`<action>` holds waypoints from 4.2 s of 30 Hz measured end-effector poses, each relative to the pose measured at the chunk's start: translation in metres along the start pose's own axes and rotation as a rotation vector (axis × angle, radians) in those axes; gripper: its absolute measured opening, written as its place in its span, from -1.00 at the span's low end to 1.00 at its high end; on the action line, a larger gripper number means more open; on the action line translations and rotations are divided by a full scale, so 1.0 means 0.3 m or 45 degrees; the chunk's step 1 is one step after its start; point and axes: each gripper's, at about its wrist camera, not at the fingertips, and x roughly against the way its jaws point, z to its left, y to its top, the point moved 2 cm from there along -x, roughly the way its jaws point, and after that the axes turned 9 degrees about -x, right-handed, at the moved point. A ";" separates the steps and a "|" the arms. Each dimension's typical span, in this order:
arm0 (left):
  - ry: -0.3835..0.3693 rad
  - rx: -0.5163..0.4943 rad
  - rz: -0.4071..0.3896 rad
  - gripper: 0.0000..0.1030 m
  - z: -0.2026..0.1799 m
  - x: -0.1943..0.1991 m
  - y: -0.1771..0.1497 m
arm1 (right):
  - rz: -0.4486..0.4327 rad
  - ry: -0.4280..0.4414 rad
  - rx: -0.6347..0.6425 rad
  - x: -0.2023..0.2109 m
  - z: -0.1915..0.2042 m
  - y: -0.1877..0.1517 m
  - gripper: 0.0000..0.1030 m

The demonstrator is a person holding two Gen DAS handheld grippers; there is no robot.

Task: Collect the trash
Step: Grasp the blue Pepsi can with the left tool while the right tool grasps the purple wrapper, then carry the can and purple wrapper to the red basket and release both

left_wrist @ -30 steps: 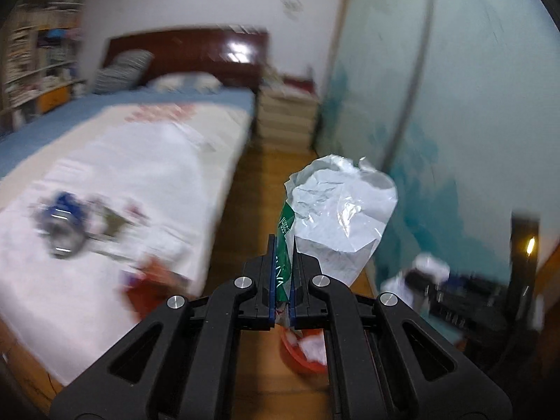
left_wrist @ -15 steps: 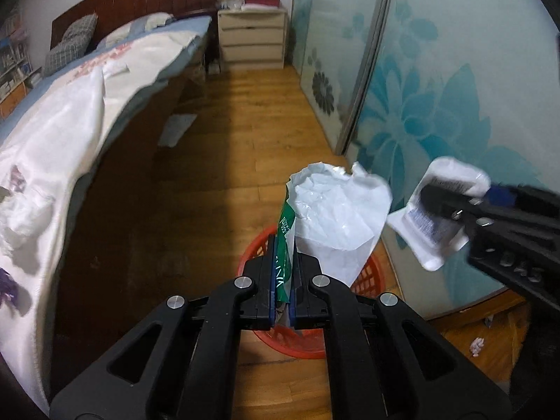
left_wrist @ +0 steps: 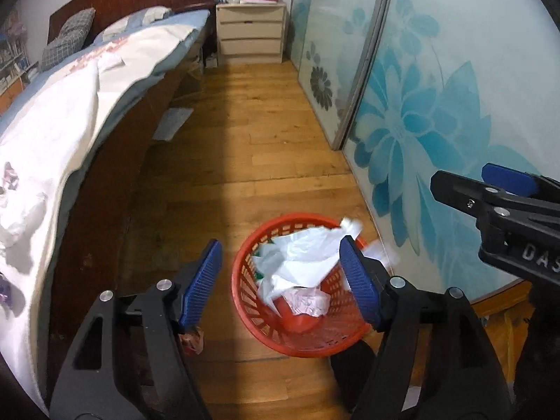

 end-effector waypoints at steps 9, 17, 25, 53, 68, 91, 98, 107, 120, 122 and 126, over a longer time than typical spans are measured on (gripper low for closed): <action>0.111 0.092 -0.129 0.35 0.171 0.208 -0.022 | -0.082 0.182 -0.073 0.091 0.095 0.005 0.52; 0.359 0.195 -0.380 0.56 0.418 0.562 -0.123 | -0.122 0.454 -0.045 0.178 0.365 -0.039 0.53; 0.595 0.382 -0.379 0.57 0.768 0.768 -0.333 | -0.123 0.688 0.265 0.276 0.829 -0.221 0.55; 0.459 0.439 -0.332 0.66 1.073 0.625 -0.384 | 0.282 0.737 0.259 -0.055 1.245 -0.327 -0.38; 0.535 0.286 -0.124 0.66 1.112 0.405 -0.242 | 0.257 0.813 0.212 -0.002 1.150 -0.242 -0.42; 0.594 0.490 -0.484 0.23 1.024 0.809 -0.217 | 0.055 0.811 0.181 0.148 0.950 -0.156 -0.42; 0.426 0.287 -0.664 0.22 0.737 0.862 -0.058 | -0.184 0.684 0.060 0.256 0.620 -0.024 -0.42; 0.199 0.188 -0.563 0.14 0.456 0.561 0.072 | -0.158 0.550 -0.110 0.214 0.243 0.054 -0.42; -0.197 0.079 0.037 0.11 0.072 -0.129 0.009 | 0.319 0.227 -0.164 -0.131 0.002 -0.031 -0.38; -0.216 0.058 0.088 0.11 0.032 -0.182 -0.007 | 0.368 0.185 -0.196 -0.170 -0.026 -0.055 -0.38; -0.226 0.026 0.130 0.12 -0.038 -0.226 -0.013 | 0.374 0.165 -0.196 -0.175 -0.041 -0.061 -0.20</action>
